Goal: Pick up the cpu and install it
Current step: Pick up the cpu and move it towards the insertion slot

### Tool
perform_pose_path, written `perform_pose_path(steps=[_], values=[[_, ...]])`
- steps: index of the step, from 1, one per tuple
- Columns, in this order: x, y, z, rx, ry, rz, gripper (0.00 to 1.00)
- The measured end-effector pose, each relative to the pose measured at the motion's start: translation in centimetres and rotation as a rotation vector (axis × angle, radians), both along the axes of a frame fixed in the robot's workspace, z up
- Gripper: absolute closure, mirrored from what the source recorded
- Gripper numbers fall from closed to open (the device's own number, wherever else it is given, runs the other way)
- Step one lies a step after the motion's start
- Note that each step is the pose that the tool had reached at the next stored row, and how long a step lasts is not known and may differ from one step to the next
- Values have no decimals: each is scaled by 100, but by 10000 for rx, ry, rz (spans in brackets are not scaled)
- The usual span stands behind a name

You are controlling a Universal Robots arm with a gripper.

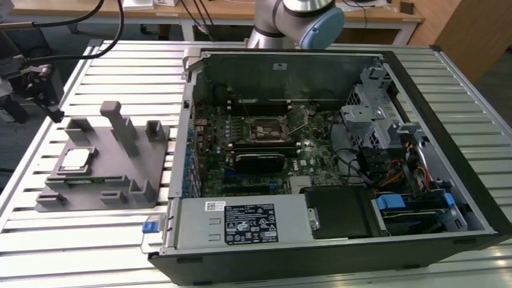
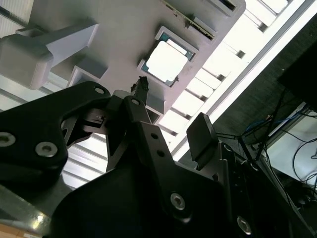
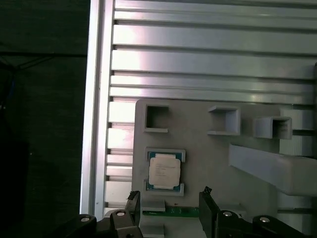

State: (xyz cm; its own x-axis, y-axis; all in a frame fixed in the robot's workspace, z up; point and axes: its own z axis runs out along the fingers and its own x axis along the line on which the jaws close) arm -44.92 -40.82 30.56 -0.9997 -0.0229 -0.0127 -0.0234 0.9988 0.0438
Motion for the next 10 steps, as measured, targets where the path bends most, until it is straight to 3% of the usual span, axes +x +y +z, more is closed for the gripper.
perform_pose_path(steps=[10], values=[[0, 0, -68, 0, 8, 13, 41]])
